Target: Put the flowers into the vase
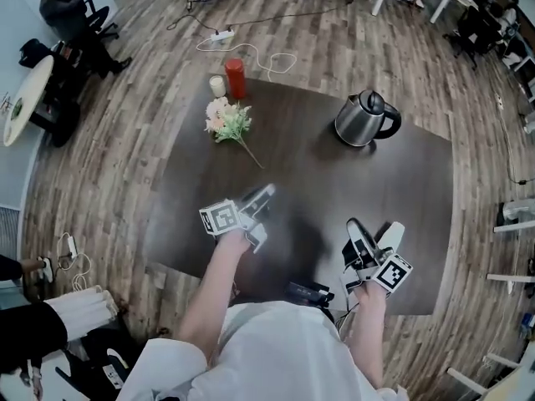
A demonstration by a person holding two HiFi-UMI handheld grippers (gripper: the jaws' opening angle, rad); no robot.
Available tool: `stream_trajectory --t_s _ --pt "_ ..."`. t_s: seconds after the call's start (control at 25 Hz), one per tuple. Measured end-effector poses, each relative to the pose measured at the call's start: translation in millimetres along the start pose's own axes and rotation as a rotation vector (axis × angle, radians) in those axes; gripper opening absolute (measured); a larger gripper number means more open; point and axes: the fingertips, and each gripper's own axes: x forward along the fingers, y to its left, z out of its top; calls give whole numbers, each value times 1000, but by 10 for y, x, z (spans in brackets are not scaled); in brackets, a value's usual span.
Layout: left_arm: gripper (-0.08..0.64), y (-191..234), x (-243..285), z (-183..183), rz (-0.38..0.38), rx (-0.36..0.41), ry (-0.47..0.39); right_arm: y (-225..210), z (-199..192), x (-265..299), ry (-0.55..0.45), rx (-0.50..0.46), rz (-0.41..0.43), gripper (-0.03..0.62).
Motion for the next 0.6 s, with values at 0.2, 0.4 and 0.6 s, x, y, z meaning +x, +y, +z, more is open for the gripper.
stream_trajectory --t_s 0.2,0.4,0.6 --pt "77 148 -47 235 25 48 -14 84 -317 689 123 26 85 25" --pt "77 332 -125 293 44 24 17 200 -663 1507 247 11 130 25" --pt "77 622 -189 542 54 4 30 185 -959 2162 310 22 126 25"
